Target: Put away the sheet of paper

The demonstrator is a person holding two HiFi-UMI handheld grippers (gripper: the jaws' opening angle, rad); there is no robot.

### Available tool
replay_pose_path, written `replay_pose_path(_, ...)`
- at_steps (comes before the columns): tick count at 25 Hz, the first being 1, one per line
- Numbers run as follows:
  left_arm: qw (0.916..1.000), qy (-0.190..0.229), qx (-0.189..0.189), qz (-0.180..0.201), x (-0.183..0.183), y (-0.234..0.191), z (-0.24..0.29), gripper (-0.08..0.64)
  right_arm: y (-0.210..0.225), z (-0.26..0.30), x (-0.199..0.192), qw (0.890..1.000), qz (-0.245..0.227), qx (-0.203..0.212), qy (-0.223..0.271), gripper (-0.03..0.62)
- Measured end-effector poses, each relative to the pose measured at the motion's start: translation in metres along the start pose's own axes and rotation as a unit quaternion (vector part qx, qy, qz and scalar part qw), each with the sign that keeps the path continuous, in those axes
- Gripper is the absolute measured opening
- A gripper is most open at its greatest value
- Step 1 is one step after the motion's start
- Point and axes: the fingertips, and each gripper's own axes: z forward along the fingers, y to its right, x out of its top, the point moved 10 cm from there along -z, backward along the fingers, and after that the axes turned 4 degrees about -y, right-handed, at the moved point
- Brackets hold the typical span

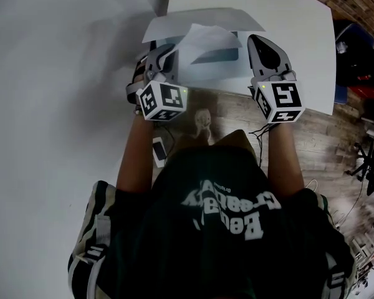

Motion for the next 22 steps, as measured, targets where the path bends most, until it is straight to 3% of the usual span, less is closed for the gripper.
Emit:
replay_pose_path(7, 0.9998, -0.005, 0.018, 0.006, 0.003, -0.011, 0.007, 0.002, -0.002, 0.006, -0.009, 0.999, -0.001, 0.009, -0.042, -0.006)
replay_pose_path(14, 0.9988, -0.020, 0.039, 0.023, 0.020, -0.019, 0.019, 0.002, 0.014, 0.017, -0.006, 0.999, 0.001, 0.019, -0.046, -0.006)
replay_pose_path(22, 0.9965, -0.054, 0.060, 0.022, 0.040, -0.039, 0.050, 0.002, 0.054, 0.067, 0.003, 0.998, 0.008, 0.040, -0.050, -0.006)
